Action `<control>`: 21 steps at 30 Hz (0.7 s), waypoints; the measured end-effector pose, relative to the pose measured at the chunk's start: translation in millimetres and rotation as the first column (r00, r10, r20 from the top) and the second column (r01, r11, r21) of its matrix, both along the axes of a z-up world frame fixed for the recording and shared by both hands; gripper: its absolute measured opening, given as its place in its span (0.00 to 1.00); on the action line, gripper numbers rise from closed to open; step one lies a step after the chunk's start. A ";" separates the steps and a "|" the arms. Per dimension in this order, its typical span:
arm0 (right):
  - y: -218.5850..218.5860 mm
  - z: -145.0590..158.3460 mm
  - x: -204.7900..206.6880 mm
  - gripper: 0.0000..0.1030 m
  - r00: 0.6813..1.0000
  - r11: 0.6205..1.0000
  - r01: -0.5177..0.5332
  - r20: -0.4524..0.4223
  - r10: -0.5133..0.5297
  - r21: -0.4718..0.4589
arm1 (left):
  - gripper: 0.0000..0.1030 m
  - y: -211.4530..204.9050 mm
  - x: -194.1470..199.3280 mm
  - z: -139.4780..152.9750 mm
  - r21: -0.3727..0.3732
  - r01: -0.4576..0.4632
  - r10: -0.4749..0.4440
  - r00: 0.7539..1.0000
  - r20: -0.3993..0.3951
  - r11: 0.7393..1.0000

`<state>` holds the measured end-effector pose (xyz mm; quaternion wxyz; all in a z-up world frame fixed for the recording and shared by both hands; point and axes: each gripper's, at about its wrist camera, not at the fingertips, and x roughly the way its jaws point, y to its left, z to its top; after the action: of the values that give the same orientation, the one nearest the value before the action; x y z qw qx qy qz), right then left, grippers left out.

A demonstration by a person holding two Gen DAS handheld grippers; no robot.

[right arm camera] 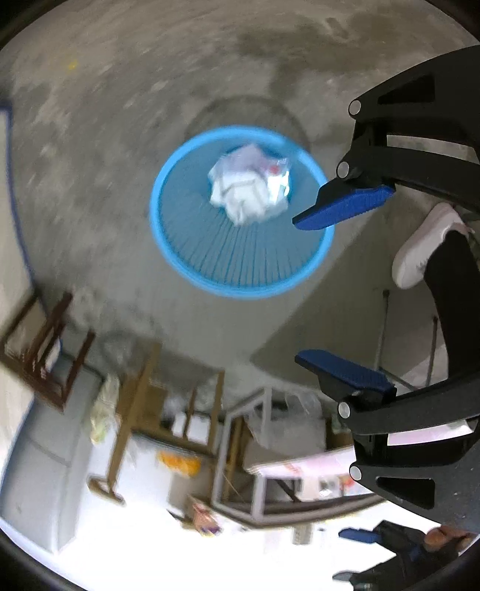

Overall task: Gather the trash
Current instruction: 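Return both tools to the table above the red wrapper and yellow snack bag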

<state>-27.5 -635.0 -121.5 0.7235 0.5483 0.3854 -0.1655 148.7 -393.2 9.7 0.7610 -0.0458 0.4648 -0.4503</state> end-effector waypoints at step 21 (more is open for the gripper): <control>253.5 173.4 214.6 0.70 0.786 0.795 -0.575 0.137 0.602 -0.193 | 0.81 334.4 39.9 105.4 -0.057 -0.291 0.294 0.905 0.308 0.955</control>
<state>187.1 -381.5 51.9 0.8093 0.3611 0.4533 0.0955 188.6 -58.8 115.1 0.8835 -0.0468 0.3240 -0.3350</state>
